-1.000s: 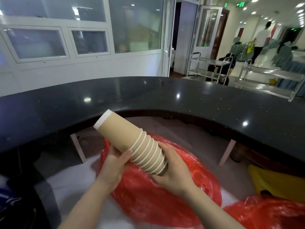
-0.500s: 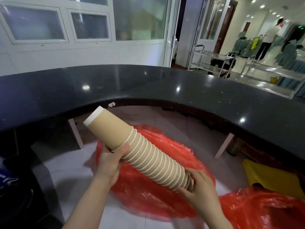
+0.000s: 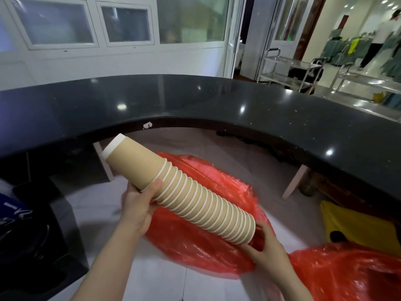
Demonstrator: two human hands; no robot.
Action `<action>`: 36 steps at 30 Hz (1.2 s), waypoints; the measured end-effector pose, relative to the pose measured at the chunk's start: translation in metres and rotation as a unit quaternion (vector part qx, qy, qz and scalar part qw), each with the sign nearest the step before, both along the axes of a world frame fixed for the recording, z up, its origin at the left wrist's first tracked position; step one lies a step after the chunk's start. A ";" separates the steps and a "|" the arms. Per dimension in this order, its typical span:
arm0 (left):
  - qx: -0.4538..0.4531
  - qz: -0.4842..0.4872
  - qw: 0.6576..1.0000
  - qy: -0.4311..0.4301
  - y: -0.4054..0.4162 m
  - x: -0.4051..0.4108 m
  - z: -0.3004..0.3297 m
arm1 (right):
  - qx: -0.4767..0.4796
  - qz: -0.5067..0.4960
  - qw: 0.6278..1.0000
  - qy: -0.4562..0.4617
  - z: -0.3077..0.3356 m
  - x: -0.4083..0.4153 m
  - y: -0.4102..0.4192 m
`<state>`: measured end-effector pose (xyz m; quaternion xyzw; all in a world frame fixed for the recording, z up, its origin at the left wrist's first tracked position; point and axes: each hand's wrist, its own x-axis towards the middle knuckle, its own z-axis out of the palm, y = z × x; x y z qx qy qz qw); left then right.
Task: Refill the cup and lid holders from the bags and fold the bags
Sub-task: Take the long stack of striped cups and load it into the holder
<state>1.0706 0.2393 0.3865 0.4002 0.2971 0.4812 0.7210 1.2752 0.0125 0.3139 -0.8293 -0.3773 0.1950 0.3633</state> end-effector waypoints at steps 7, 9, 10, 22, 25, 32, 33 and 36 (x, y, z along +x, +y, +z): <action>-0.004 0.021 1.000 -0.011 -0.005 -0.006 0.009 | -0.082 -0.039 0.993 -0.075 0.031 0.002 0.005; 0.003 0.032 0.999 -0.022 -0.002 -0.010 0.021 | -0.050 -0.024 0.996 -0.063 0.047 0.004 0.009; 0.010 0.034 0.999 -0.029 -0.001 -0.012 0.028 | -0.017 -0.016 0.998 -0.051 0.055 0.004 0.011; 0.172 0.102 0.980 0.008 -0.012 -0.071 0.129 | 0.234 0.112 0.927 0.269 0.100 -0.024 0.084; 0.209 0.132 0.969 0.021 -0.023 -0.098 0.147 | 0.228 0.141 0.918 0.293 0.105 -0.044 0.112; 0.244 0.206 0.947 0.019 -0.062 -0.169 0.187 | 0.249 0.213 0.895 0.302 0.134 -0.113 0.140; 0.251 0.207 0.945 0.018 -0.066 -0.177 0.194 | 0.253 0.218 0.894 0.299 0.140 -0.121 0.141; 0.275 0.216 0.936 0.030 -0.075 -0.205 0.214 | 0.270 0.233 0.888 0.292 0.161 -0.148 0.141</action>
